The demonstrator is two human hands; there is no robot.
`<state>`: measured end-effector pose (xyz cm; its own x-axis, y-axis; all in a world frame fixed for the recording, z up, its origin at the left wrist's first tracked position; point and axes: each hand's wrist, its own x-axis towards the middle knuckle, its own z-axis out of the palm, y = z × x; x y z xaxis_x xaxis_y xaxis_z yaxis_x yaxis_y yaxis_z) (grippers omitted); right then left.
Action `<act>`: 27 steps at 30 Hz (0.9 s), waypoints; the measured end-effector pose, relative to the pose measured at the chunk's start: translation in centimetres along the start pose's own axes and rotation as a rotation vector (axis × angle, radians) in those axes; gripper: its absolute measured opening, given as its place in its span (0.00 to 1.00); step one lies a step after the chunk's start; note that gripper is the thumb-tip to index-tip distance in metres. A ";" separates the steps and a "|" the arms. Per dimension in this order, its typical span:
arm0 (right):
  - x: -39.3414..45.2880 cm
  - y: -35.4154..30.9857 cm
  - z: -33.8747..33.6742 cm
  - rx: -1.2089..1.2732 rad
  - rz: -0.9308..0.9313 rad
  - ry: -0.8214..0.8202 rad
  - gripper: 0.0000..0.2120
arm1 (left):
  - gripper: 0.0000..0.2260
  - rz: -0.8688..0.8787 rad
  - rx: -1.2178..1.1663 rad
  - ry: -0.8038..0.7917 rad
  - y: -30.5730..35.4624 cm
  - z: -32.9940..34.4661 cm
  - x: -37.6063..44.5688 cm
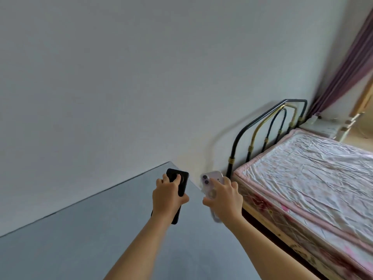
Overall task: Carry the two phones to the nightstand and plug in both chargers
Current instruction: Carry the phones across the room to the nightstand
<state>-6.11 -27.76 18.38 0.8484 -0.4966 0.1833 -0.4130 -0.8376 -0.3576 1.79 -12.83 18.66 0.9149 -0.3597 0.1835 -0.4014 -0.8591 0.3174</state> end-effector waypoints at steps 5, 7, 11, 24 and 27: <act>-5.5 5.3 -4.0 -0.034 0.170 0.084 0.30 | 0.31 0.198 -0.032 -0.050 5.3 1.3 -2.8; -8.1 7.8 -5.6 -0.055 0.236 0.118 0.30 | 0.30 0.272 -0.039 -0.075 7.8 2.1 -4.3; -13.5 12.6 -8.8 -0.090 0.376 0.178 0.31 | 0.31 0.439 -0.043 -0.116 13.5 3.8 -7.7; -33.4 28.7 -19.6 -0.193 0.769 0.332 0.33 | 0.32 0.940 -0.059 -0.172 35.4 6.9 -24.9; -39.3 32.4 -22.0 -0.233 0.835 0.368 0.31 | 0.32 1.018 -0.073 -0.198 40.2 7.6 -30.1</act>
<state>-60.14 -40.38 19.72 0.1066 -0.9644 0.2422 -0.9301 -0.1828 -0.3186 -41.54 -39.27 18.82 0.1301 -0.9614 0.2424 -0.9834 -0.0941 0.1549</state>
